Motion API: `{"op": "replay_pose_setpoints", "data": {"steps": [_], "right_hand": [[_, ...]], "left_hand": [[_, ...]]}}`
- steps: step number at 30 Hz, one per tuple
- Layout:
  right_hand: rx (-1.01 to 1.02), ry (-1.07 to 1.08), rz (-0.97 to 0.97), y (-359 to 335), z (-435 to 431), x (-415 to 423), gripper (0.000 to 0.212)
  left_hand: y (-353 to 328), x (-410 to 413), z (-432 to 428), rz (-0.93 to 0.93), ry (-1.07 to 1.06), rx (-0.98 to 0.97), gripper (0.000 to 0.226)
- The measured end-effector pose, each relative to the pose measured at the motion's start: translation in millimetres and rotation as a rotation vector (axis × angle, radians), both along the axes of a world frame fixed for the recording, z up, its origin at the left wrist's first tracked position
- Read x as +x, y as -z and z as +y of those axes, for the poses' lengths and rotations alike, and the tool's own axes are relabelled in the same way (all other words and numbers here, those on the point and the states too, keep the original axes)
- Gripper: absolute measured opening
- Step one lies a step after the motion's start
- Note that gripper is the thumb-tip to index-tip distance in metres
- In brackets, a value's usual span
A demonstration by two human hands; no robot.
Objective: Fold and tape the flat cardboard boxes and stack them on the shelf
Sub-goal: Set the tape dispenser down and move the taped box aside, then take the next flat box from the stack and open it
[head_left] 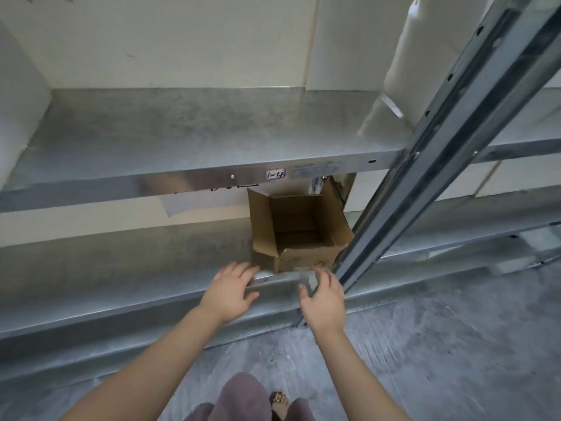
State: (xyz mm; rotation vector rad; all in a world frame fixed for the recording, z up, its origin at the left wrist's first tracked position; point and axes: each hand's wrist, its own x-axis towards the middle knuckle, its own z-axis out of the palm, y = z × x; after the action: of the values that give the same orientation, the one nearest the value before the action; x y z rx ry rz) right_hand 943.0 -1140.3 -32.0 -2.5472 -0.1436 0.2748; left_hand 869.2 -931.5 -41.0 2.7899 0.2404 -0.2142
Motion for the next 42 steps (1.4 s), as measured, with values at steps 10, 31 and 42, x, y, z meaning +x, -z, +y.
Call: {"op": "replay_pose_setpoints", "data": {"steps": [10, 31, 42], "right_hand": [[-0.262, -0.523, -0.224, -31.2, 102.8, -102.0, 0.057], [-0.099, -1.097, -0.335, -58.0, 501.6, -462.2, 0.055], [0.005, -1.282, -0.339, -63.5, 725.6, -591.6, 0.051]], "left_hand": [[-36.2, -119.3, 91.2, -0.091, 0.013, 0.250, 0.063], [-77.6, -556.7, 407.9, -0.113, -0.527, 0.233, 0.064], [-99.9, -714.4, 601.3, -0.018, -0.701, 0.299, 0.066]]}}
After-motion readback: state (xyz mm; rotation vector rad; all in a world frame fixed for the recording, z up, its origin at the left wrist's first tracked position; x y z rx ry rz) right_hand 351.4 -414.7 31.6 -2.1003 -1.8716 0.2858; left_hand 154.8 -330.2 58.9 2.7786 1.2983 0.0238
